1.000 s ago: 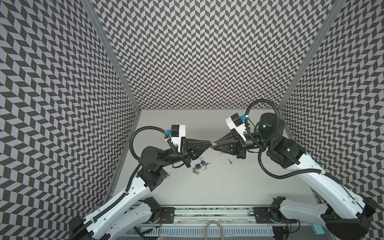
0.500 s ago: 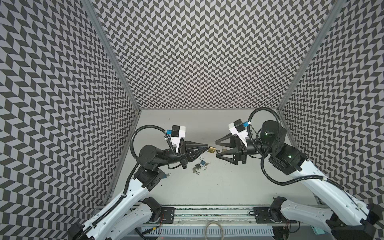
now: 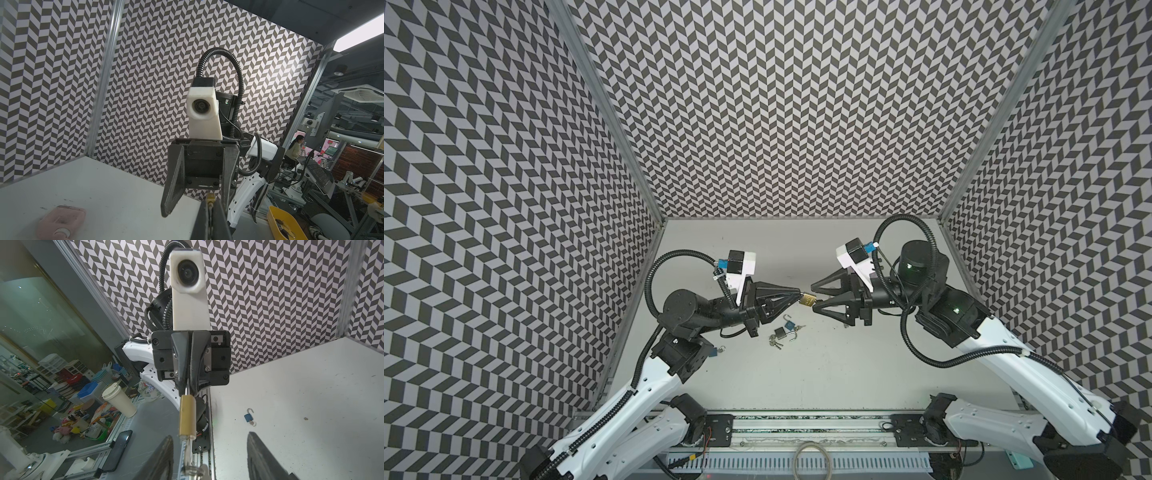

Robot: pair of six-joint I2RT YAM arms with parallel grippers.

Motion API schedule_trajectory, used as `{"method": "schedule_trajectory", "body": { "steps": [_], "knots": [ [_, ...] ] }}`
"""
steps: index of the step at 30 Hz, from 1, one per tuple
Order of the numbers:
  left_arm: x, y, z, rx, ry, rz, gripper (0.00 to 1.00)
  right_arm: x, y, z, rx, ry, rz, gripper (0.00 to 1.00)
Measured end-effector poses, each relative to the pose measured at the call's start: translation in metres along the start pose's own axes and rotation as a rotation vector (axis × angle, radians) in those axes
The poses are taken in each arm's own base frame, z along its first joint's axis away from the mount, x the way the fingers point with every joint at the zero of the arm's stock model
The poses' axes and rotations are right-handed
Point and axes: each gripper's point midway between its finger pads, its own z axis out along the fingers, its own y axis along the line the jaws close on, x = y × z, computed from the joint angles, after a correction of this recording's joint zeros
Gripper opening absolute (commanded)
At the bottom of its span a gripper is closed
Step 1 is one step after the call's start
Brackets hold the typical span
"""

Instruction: Lock with the key

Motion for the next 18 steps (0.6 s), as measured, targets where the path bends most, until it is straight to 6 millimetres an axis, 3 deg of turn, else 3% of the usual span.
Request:
{"method": "schedule_trajectory", "body": {
  "steps": [5,12,18],
  "knots": [
    [0.000,0.003,0.000,-0.010,-0.001,-0.001,0.00,-0.001,0.001,0.000,-0.004,-0.002,-0.005,0.21],
    [-0.001,0.014,-0.004,-0.049,-0.001,-0.007,0.00,0.005,-0.002,-0.003,0.025,-0.003,-0.019,0.01],
    [-0.010,0.022,-0.014,-0.090,-0.017,0.012,0.00,0.018,-0.007,-0.005,0.052,0.016,0.004,0.00]
  ]
}}
